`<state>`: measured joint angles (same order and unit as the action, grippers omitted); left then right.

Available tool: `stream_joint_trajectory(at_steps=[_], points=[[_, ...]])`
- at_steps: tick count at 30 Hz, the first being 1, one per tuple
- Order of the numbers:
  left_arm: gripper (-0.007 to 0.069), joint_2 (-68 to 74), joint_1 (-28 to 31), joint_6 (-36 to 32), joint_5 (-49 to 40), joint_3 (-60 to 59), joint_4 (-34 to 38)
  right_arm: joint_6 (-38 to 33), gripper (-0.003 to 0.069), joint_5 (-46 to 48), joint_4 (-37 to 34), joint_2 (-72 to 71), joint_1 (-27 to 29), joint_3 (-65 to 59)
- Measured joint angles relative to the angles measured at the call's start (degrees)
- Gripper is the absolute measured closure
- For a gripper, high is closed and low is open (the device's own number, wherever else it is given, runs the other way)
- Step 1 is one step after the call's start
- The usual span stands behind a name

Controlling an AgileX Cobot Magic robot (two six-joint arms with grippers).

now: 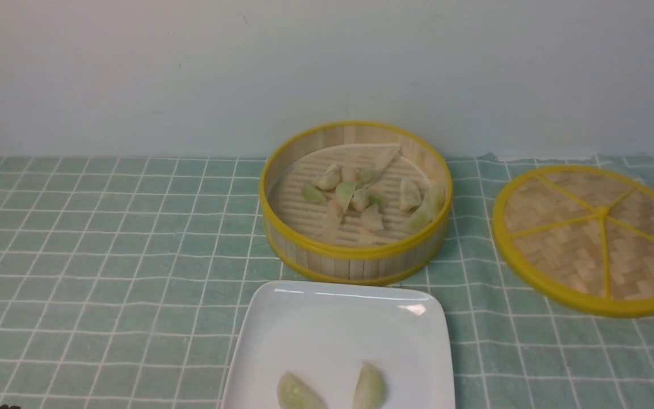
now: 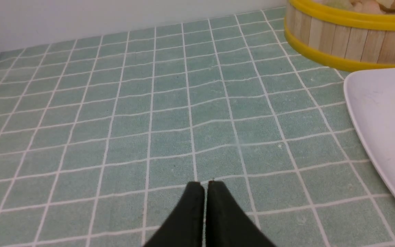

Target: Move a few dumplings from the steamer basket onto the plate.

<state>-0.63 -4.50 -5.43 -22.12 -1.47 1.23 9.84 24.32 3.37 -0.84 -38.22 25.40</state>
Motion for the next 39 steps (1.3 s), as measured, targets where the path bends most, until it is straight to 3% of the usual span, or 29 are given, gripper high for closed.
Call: stream_joint_trajectory(at_steps=[6,10,13,18,24,39], points=[[0.0631,0.0,0.0,0.0,0.0,0.0,0.1,0.0,0.0673,0.6,0.0,0.0,0.2,-0.1],[0.0631,0.0,0.0,0.0,0.0,0.0,0.1,0.0,0.0673,0.7,0.0,0.0,4.0,-1.8],[0.0631,0.0,0.0,0.0,0.0,0.0,0.1,0.0,0.0673,0.7,0.2,0.0,13.6,-7.1],[0.0631,0.0,0.0,0.0,0.0,0.0,0.1,-0.1,0.0673,1.0,1.7,0.0,25.0,-18.1],[0.0631,0.0,0.0,0.0,0.0,0.0,0.1,0.0,0.0673,-1.2,2.4,0.1,34.0,-26.3],[0.0631,0.0,0.0,0.0,0.0,0.0,0.1,0.0,0.0673,-2.0,2.4,0.1,34.9,-26.5]])
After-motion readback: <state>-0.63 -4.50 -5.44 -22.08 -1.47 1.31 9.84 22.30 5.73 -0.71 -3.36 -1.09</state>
